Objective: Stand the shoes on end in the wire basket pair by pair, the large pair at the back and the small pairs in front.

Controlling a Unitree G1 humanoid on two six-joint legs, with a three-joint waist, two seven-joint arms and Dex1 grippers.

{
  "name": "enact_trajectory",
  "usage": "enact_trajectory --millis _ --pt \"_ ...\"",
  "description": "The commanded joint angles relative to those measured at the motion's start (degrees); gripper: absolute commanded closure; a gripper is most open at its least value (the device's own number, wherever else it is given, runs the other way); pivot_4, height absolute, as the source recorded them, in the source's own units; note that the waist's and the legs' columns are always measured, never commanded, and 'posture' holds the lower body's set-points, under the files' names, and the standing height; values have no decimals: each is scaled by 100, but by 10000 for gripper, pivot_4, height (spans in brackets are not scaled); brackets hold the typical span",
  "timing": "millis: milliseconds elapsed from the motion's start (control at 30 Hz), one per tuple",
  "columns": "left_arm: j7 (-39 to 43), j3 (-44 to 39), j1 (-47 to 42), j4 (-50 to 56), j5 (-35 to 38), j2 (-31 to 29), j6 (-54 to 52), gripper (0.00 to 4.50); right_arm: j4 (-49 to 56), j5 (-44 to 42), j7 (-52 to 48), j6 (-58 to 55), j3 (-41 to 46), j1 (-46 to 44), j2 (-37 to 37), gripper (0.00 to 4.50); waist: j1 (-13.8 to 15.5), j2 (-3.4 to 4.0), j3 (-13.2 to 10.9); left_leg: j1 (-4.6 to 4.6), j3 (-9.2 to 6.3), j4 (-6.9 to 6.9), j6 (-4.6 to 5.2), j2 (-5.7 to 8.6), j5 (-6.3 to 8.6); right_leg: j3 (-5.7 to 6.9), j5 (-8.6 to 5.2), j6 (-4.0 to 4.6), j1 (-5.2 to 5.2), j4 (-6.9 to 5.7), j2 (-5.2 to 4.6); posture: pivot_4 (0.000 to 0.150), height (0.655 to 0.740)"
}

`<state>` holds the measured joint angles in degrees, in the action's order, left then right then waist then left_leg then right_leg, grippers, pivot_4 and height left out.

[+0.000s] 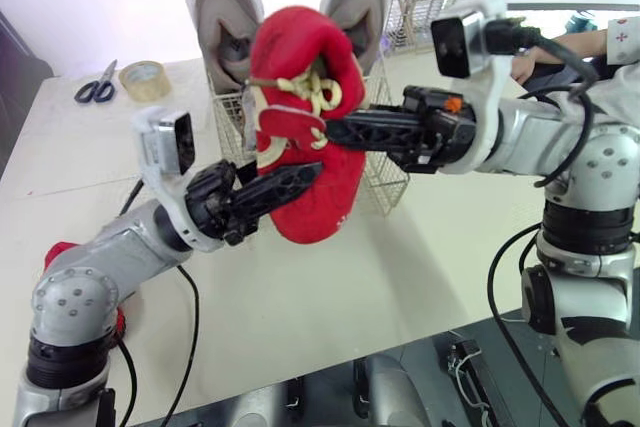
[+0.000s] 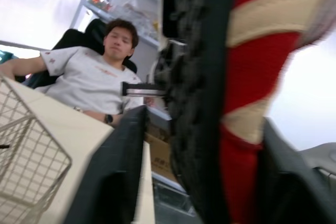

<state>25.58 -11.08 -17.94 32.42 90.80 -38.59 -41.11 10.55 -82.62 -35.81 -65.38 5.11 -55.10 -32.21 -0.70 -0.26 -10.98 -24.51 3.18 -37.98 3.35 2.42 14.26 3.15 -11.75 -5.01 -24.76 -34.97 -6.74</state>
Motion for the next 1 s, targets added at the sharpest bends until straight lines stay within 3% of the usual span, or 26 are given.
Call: enact_trajectory --millis 33,133,233,400,700,1000 --pt "-506 -675 364 438 215 -463 -2 8908 262 861 -400 1153 605 79 -124 39922 -2 1 0 0 0 3 -1 0 0 0 0 0 0 2 0 1500 7400" --pt "-962 -1259 1103 976 1181 -828 81 8908 21 1215 -876 1403 768 128 -455 39922 1 4 -4 -4 0 9 -1 0 1 0 0 -1 -2 12 0 1500 7400" --pt "-1309 -1456 1619 1282 1659 -917 272 8908 -426 1223 -894 1582 974 113 -322 39922 5 4 -4 -5 -1 19 -1 0 3 0 0 -1 1 29 -1 1500 7400" --pt "-1739 -1246 1984 1449 623 -736 481 8908 -645 2882 -2272 2749 179 877 -582 39922 13 6 -2 9 0 47 -8 0 -2 7 0 0 16 64 0 1500 7400" --pt "-2210 -622 1792 2004 -1217 -364 835 8908 -1366 3839 -2895 3910 -24 1097 -35 39922 3 9 -4 4 8 89 -33 0 -17 10 1 -2 2 80 2 1500 7400" --pt "-2694 -126 2533 2486 -1820 346 1119 8908 -2154 4544 -3592 4594 -305 1019 219 39922 14 8 -4 6 6 87 -22 0 -11 10 2 -1 3 78 1 1500 7400"
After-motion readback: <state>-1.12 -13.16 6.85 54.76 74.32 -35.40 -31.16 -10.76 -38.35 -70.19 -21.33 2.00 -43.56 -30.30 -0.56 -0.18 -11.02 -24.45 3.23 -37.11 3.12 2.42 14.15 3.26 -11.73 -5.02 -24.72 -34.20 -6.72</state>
